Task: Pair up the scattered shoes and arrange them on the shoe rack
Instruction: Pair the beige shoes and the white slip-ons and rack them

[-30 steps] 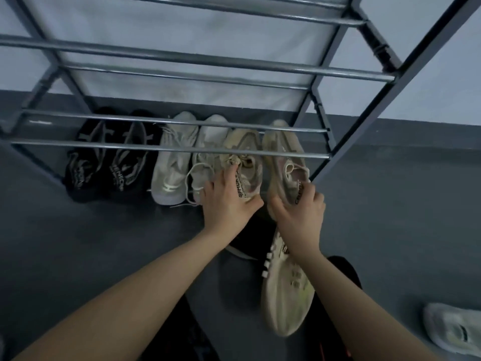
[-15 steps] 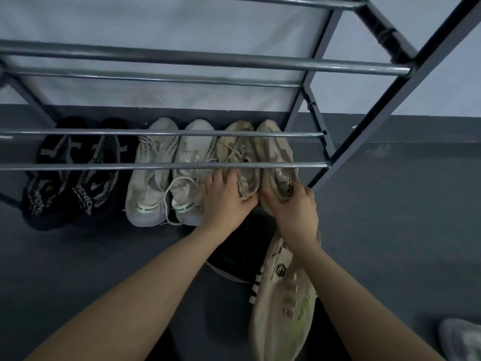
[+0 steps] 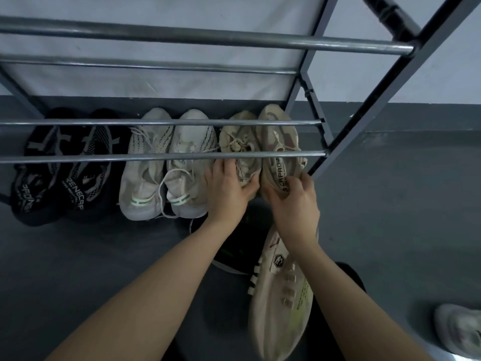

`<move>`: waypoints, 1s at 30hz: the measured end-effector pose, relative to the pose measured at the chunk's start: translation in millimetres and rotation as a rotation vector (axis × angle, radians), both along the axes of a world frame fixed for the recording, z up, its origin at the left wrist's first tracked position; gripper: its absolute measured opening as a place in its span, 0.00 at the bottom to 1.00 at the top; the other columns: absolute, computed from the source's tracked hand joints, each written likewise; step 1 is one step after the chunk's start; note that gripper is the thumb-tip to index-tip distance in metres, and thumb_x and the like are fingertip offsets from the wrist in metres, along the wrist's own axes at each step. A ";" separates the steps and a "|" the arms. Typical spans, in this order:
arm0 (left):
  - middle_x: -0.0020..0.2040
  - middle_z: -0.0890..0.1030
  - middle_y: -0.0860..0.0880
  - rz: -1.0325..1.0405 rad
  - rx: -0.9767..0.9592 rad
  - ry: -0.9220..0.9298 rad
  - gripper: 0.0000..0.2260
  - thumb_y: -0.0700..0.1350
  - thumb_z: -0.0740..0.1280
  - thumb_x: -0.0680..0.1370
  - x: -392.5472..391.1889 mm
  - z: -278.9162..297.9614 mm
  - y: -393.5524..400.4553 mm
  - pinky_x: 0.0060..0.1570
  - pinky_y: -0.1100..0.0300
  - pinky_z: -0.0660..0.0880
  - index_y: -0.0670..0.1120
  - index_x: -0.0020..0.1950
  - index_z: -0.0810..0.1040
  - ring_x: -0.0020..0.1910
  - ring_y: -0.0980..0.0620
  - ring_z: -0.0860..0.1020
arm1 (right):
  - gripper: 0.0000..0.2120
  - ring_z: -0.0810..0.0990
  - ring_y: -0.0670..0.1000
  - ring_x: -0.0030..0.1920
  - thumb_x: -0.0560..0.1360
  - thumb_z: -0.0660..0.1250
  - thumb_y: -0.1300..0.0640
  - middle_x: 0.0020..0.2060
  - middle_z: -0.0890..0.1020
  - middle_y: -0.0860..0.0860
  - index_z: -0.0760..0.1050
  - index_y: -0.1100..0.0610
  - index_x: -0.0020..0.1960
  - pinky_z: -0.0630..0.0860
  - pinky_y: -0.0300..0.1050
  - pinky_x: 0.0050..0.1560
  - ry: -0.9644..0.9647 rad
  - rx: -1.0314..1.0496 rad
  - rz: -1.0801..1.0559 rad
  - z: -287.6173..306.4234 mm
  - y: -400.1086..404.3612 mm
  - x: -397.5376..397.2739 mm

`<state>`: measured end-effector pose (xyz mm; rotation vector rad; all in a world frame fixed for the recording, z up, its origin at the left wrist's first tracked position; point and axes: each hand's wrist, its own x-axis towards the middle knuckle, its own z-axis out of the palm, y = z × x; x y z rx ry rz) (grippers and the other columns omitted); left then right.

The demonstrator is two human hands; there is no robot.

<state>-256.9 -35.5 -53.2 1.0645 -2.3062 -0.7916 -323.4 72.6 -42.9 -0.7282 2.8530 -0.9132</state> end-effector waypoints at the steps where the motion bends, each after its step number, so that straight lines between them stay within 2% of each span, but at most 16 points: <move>1: 0.60 0.74 0.41 -0.015 0.002 -0.048 0.25 0.57 0.64 0.73 3.9 -4.4 4.0 0.59 0.49 0.66 0.41 0.64 0.71 0.60 0.41 0.70 | 0.22 0.70 0.59 0.63 0.75 0.65 0.46 0.70 0.65 0.57 0.72 0.60 0.62 0.74 0.53 0.51 0.000 0.030 0.014 -3.2 -1.2 1.4; 3: 0.64 0.70 0.40 -0.094 -0.043 -0.191 0.25 0.55 0.63 0.75 14.0 -13.8 7.6 0.61 0.49 0.64 0.41 0.67 0.68 0.62 0.40 0.69 | 0.21 0.68 0.61 0.64 0.76 0.64 0.47 0.71 0.63 0.59 0.71 0.60 0.63 0.74 0.53 0.49 0.023 0.078 0.036 -9.0 -1.9 4.3; 6: 0.69 0.63 0.40 -0.238 -0.136 -0.371 0.30 0.56 0.65 0.73 26.0 -17.6 1.2 0.64 0.50 0.61 0.43 0.70 0.63 0.65 0.40 0.65 | 0.20 0.67 0.62 0.65 0.77 0.63 0.48 0.71 0.63 0.61 0.72 0.57 0.64 0.75 0.55 0.48 0.055 0.086 0.048 -12.8 -1.4 5.7; 9: 0.63 0.70 0.39 -0.248 -0.173 -0.346 0.26 0.54 0.70 0.70 28.8 -14.3 -4.4 0.57 0.48 0.67 0.42 0.63 0.71 0.59 0.38 0.70 | 0.20 0.66 0.62 0.65 0.76 0.64 0.48 0.71 0.62 0.61 0.73 0.57 0.64 0.74 0.56 0.49 0.035 0.073 0.035 -10.5 -0.9 5.1; 12: 0.62 0.73 0.38 -0.240 -0.173 -0.316 0.23 0.52 0.72 0.69 32.7 -19.7 -1.6 0.55 0.47 0.70 0.41 0.59 0.74 0.57 0.37 0.74 | 0.20 0.66 0.63 0.65 0.76 0.64 0.48 0.70 0.63 0.62 0.73 0.58 0.63 0.73 0.57 0.50 0.054 0.086 0.021 -8.3 1.8 7.4; 16: 0.66 0.70 0.35 -0.224 -0.251 -0.306 0.27 0.53 0.71 0.70 32.2 -22.1 2.7 0.59 0.45 0.70 0.43 0.65 0.70 0.60 0.36 0.73 | 0.18 0.66 0.63 0.64 0.77 0.64 0.49 0.70 0.64 0.62 0.75 0.60 0.61 0.73 0.55 0.47 0.085 0.118 0.011 -8.3 3.8 7.4; 19: 0.72 0.62 0.36 -0.255 -0.239 -0.409 0.29 0.58 0.64 0.75 25.9 -18.9 0.0 0.65 0.48 0.62 0.48 0.72 0.63 0.66 0.38 0.67 | 0.18 0.66 0.63 0.63 0.77 0.63 0.49 0.69 0.63 0.61 0.74 0.59 0.61 0.72 0.54 0.45 0.042 0.156 0.012 -9.2 -0.1 5.0; 23: 0.68 0.67 0.40 -0.222 -0.185 -0.394 0.26 0.54 0.65 0.74 26.3 -15.0 3.6 0.61 0.50 0.63 0.47 0.70 0.67 0.62 0.40 0.69 | 0.16 0.67 0.64 0.61 0.77 0.62 0.49 0.67 0.64 0.61 0.75 0.59 0.59 0.72 0.54 0.43 -0.003 0.198 0.033 -10.0 -3.9 4.4; 27: 0.64 0.69 0.41 -0.221 -0.142 -0.388 0.27 0.54 0.66 0.73 28.8 -10.1 2.0 0.57 0.48 0.67 0.48 0.70 0.67 0.60 0.40 0.69 | 0.19 0.66 0.63 0.62 0.78 0.59 0.46 0.68 0.62 0.59 0.73 0.56 0.63 0.71 0.54 0.46 -0.089 0.239 0.065 -3.6 -0.8 4.1; 30: 0.68 0.66 0.40 -0.241 -0.164 -0.378 0.28 0.54 0.65 0.75 38.8 -2.9 4.5 0.61 0.47 0.66 0.47 0.72 0.64 0.64 0.38 0.66 | 0.19 0.66 0.62 0.64 0.78 0.59 0.45 0.70 0.61 0.57 0.69 0.51 0.67 0.74 0.56 0.51 -0.148 0.226 0.106 2.3 9.0 3.9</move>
